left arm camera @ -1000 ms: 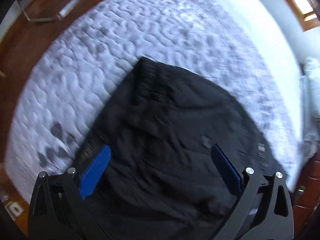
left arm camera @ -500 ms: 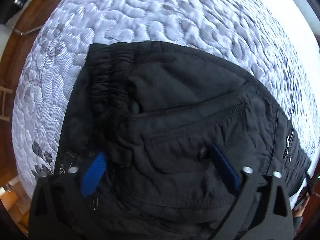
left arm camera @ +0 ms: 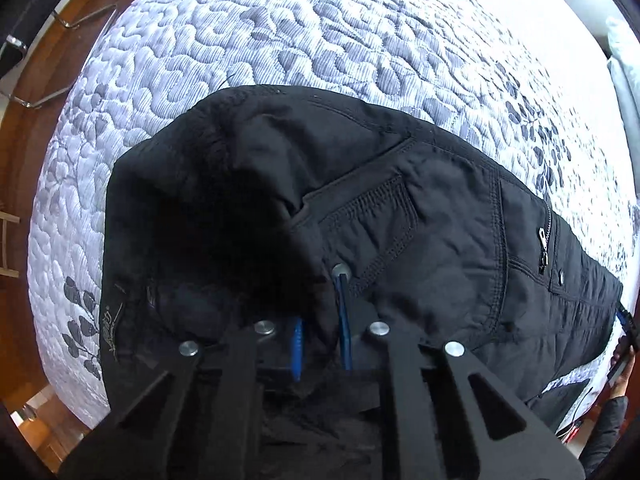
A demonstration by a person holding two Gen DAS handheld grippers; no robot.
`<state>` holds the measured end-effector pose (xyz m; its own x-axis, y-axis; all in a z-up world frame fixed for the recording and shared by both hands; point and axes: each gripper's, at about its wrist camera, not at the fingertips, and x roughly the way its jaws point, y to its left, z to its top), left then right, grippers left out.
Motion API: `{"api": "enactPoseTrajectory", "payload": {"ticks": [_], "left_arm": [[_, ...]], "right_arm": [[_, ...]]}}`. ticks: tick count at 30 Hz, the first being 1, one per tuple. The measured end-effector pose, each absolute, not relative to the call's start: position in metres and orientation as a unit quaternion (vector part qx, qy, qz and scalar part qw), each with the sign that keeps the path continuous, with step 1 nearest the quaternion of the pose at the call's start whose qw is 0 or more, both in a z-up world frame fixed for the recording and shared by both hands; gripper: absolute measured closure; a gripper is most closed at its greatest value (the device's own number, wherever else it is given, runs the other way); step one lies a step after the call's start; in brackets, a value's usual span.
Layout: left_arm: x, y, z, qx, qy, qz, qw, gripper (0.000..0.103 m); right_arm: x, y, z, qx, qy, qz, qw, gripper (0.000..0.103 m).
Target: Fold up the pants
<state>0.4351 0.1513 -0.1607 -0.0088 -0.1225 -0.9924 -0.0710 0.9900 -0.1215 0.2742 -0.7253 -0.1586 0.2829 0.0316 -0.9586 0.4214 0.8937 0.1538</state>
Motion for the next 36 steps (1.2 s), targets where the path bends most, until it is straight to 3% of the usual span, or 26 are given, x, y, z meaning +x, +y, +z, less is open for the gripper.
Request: {"api": "enactPoseTrajectory", "payload": {"ticks": [11, 13, 14, 15, 16, 17, 27, 36], "left_arm": [[0.418, 0.130, -0.197, -0.062, 0.706, -0.020, 0.705, 0.091], [0.417, 0.125, -0.200, -0.059, 0.705, -0.015, 0.707, 0.093], [0.418, 0.122, -0.200, -0.057, 0.703, -0.013, 0.709, 0.093], [0.426, 0.117, -0.197, -0.056, 0.702, -0.011, 0.710, 0.093], [0.426, 0.113, -0.194, -0.056, 0.700, -0.011, 0.712, 0.093], [0.424, 0.109, -0.190, -0.054, 0.696, -0.012, 0.716, 0.094], [0.380, 0.093, -0.124, -0.087, 0.604, -0.043, 0.791, 0.096], [0.277, 0.123, -0.066, -0.122, 0.501, -0.105, 0.850, 0.095]], "right_arm": [[0.311, -0.727, -0.178, 0.185, 0.599, -0.152, 0.764, 0.003], [0.316, -0.720, -0.176, 0.162, 0.603, -0.155, 0.766, 0.010], [0.317, -0.713, -0.173, 0.143, 0.601, -0.144, 0.773, 0.028], [0.320, -0.706, -0.169, 0.130, 0.599, -0.132, 0.779, 0.058], [0.320, -0.700, -0.164, 0.111, 0.601, -0.135, 0.780, 0.068], [0.319, -0.696, -0.160, 0.109, 0.601, -0.129, 0.781, 0.090], [0.266, -0.666, -0.066, 0.082, 0.490, -0.134, 0.857, 0.094], [0.152, -0.624, 0.013, 0.075, 0.346, -0.122, 0.927, 0.094]]}}
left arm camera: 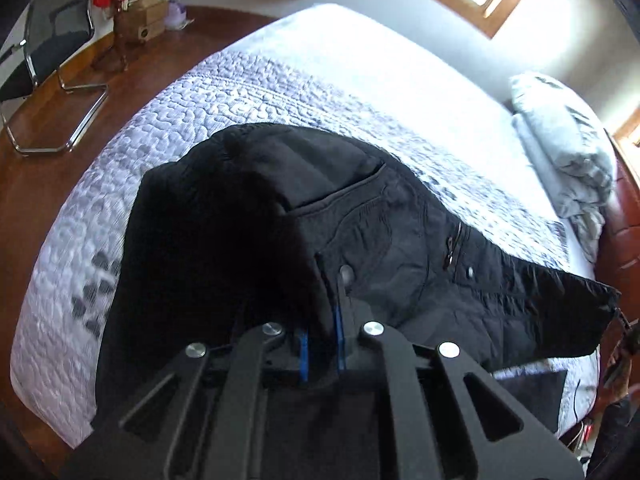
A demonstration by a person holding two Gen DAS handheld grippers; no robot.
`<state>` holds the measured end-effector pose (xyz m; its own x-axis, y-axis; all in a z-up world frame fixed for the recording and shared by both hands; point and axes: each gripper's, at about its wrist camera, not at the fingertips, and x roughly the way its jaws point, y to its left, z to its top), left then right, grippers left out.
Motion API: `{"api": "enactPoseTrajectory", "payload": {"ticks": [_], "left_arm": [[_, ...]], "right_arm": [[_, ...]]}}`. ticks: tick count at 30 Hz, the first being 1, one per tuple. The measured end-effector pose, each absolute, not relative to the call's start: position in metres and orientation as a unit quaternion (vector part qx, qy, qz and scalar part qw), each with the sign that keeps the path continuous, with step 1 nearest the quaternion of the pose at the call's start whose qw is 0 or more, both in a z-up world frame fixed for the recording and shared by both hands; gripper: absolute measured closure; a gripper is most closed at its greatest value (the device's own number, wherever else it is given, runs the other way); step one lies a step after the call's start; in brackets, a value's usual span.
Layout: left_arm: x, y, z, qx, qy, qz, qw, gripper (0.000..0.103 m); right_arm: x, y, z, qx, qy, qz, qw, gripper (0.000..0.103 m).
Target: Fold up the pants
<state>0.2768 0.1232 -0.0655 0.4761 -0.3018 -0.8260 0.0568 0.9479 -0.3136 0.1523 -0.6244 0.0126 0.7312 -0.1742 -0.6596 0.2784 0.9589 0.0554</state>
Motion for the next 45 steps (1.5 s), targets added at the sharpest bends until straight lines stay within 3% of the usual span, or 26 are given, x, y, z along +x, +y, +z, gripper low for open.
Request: {"api": "enactPoseTrajectory", "payload": {"ticks": [10, 21, 24, 31, 32, 35, 39, 45], "left_arm": [[0.167, 0.178, -0.077, -0.186, 0.476, -0.132, 0.849, 0.095], [0.096, 0.214, -0.137, -0.213, 0.490, -0.146, 0.833, 0.088], [0.083, 0.213, -0.147, -0.199, 0.489, -0.145, 0.837, 0.079], [0.047, 0.242, -0.146, -0.235, 0.464, -0.122, 0.845, 0.037], [0.039, 0.247, -0.143, -0.250, 0.457, -0.120, 0.845, 0.027], [0.014, 0.254, -0.129, -0.293, 0.436, -0.130, 0.841, 0.013], [-0.001, 0.248, -0.112, -0.351, 0.416, -0.153, 0.825, 0.009], [-0.013, 0.220, -0.096, -0.467, 0.354, -0.242, 0.773, 0.008]], "right_arm": [[0.005, -0.620, 0.001, 0.133, 0.274, -0.162, 0.939, 0.094], [-0.098, -0.599, -0.073, 0.211, 0.335, -0.188, 0.899, 0.094], [-0.111, -0.592, -0.096, 0.208, 0.360, -0.199, 0.887, 0.094], [-0.121, -0.587, -0.137, 0.232, 0.402, -0.208, 0.861, 0.093], [-0.121, -0.587, -0.139, 0.234, 0.406, -0.207, 0.859, 0.091], [-0.126, -0.588, -0.137, 0.237, 0.407, -0.217, 0.855, 0.079], [-0.132, -0.588, -0.131, 0.234, 0.413, -0.227, 0.850, 0.058], [-0.152, -0.584, -0.122, 0.251, 0.407, -0.235, 0.847, 0.056]]}}
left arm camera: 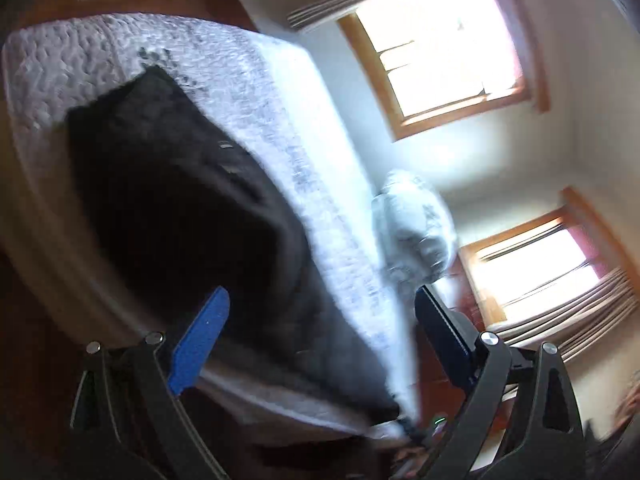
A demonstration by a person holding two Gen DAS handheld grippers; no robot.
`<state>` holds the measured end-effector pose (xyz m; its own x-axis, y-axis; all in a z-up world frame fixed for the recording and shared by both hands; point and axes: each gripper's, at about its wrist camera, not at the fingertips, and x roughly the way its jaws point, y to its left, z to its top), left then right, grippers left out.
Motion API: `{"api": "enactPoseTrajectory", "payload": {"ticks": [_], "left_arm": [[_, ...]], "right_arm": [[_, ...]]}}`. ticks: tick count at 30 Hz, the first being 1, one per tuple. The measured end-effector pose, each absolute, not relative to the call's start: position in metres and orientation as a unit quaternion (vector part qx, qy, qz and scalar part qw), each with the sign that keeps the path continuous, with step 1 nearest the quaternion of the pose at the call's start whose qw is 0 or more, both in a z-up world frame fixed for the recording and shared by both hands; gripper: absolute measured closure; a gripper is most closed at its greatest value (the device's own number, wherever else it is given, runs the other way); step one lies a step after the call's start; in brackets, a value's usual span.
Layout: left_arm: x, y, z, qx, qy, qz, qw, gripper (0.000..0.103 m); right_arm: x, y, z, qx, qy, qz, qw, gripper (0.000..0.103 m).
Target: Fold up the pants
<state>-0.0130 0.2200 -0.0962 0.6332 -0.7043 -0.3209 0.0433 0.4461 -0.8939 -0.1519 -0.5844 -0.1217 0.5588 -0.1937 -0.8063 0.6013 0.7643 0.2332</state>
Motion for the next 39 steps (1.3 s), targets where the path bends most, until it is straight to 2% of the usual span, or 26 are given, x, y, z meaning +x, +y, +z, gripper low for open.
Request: {"api": "enactPoseTrajectory", "payload": {"ticks": [5, 9, 12, 13, 14, 15, 16, 19, 22, 26, 30, 32, 34, 36, 39], "left_arm": [[0.011, 0.206, -0.100, -0.475, 0.367, -0.207, 0.772, 0.007], [0.046, 0.208, -0.119, -0.464, 0.431, -0.116, 0.766, 0.007], [0.074, 0.209, -0.143, -0.462, 0.480, -0.073, 0.742, 0.009], [0.079, 0.209, -0.149, -0.462, 0.495, -0.059, 0.734, 0.017], [0.081, 0.210, -0.152, -0.457, 0.499, -0.044, 0.735, 0.040], [0.083, 0.210, -0.152, -0.451, 0.498, -0.042, 0.739, 0.056], [0.088, 0.211, -0.155, -0.461, 0.485, -0.074, 0.739, 0.088], [0.093, 0.205, -0.137, -0.438, 0.480, -0.086, 0.755, 0.090], [0.079, 0.192, -0.094, -0.368, 0.435, -0.117, 0.813, 0.094], [0.048, 0.189, -0.070, -0.278, 0.386, -0.139, 0.869, 0.094], [0.054, 0.211, -0.127, -0.248, 0.443, -0.077, 0.858, 0.093], [0.058, 0.213, -0.156, -0.236, 0.464, -0.060, 0.852, 0.074], [0.065, 0.217, -0.172, -0.229, 0.472, -0.046, 0.850, 0.065], [0.066, 0.214, -0.176, -0.235, 0.465, -0.038, 0.853, 0.057], [0.067, 0.208, -0.170, -0.228, 0.468, -0.037, 0.853, 0.037]], "right_arm": [[-0.154, -0.567, -0.111, 0.248, 0.394, -0.223, 0.857, 0.056], [-0.144, -0.545, -0.093, 0.219, 0.381, -0.216, 0.872, 0.049], [-0.138, -0.532, -0.085, 0.187, 0.385, -0.221, 0.876, 0.048], [-0.138, -0.527, -0.082, 0.178, 0.388, -0.221, 0.877, 0.048], [-0.138, -0.524, -0.081, 0.175, 0.389, -0.220, 0.877, 0.048], [-0.138, -0.522, -0.080, 0.173, 0.389, -0.218, 0.878, 0.048], [-0.139, -0.519, -0.078, 0.173, 0.387, -0.214, 0.880, 0.048], [-0.138, -0.519, -0.081, 0.181, 0.384, -0.216, 0.879, 0.044], [-0.134, -0.522, -0.088, 0.194, 0.387, -0.223, 0.873, 0.044], [-0.129, -0.531, -0.097, 0.217, 0.385, -0.223, 0.869, 0.044], [-0.121, -0.537, -0.103, 0.228, 0.386, -0.218, 0.867, 0.044], [-0.119, -0.540, -0.102, 0.231, 0.388, -0.223, 0.864, 0.044], [-0.122, -0.543, -0.098, 0.235, 0.385, -0.228, 0.863, 0.037], [-0.128, -0.546, -0.092, 0.231, 0.380, -0.235, 0.864, 0.026], [-0.144, -0.552, -0.080, 0.212, 0.375, -0.260, 0.864, 0.020]]}}
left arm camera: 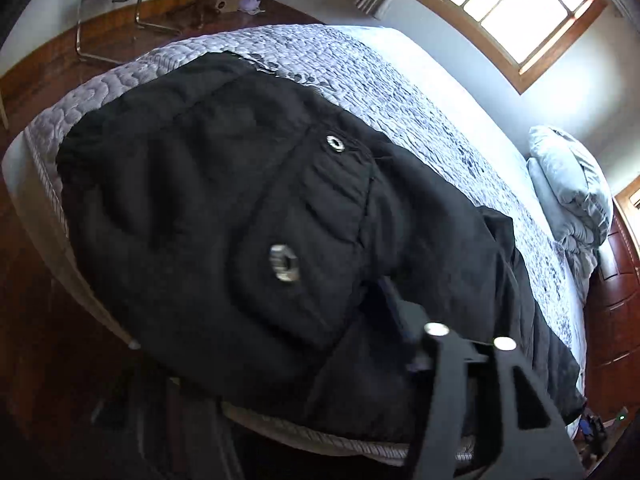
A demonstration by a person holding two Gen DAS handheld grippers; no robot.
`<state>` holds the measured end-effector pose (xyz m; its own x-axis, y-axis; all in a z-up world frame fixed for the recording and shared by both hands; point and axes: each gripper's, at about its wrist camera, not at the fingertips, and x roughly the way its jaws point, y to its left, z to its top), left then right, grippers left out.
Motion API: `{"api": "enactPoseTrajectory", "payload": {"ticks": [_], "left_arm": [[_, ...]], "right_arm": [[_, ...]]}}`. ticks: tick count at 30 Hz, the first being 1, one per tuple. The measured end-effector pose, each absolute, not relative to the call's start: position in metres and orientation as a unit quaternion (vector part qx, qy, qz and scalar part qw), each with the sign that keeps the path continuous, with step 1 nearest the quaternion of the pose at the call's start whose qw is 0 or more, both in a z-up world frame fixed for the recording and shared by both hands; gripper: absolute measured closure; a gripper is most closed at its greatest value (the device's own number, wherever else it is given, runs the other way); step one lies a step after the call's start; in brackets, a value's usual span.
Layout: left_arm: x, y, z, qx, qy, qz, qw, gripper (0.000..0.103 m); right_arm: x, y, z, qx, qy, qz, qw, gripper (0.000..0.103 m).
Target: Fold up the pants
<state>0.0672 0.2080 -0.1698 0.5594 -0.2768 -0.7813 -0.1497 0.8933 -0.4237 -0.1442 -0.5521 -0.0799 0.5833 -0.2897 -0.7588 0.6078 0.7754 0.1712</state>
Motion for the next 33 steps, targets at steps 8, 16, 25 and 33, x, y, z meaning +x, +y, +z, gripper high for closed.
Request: {"api": "enactPoseTrajectory", "payload": {"ticks": [8, 16, 25, 33], "left_arm": [[0.036, 0.211, -0.156, -0.249, 0.483, -0.014, 0.839, 0.021], [0.002, 0.181, -0.122, -0.223, 0.438, 0.009, 0.871, 0.012], [0.026, 0.142, -0.137, -0.179, 0.478, -0.036, 0.859, 0.009], [0.043, 0.153, -0.188, -0.196, 0.528, -0.028, 0.825, 0.008]], "right_arm": [[-0.185, -0.569, -0.074, 0.401, 0.324, -0.135, 0.846, 0.021], [-0.129, -0.532, -0.075, 0.477, 0.341, -0.064, 0.807, 0.021], [-0.087, -0.565, -0.134, 0.601, 0.359, -0.144, 0.699, 0.057], [-0.056, -0.576, -0.112, 0.567, 0.340, -0.119, 0.741, 0.100]]}}
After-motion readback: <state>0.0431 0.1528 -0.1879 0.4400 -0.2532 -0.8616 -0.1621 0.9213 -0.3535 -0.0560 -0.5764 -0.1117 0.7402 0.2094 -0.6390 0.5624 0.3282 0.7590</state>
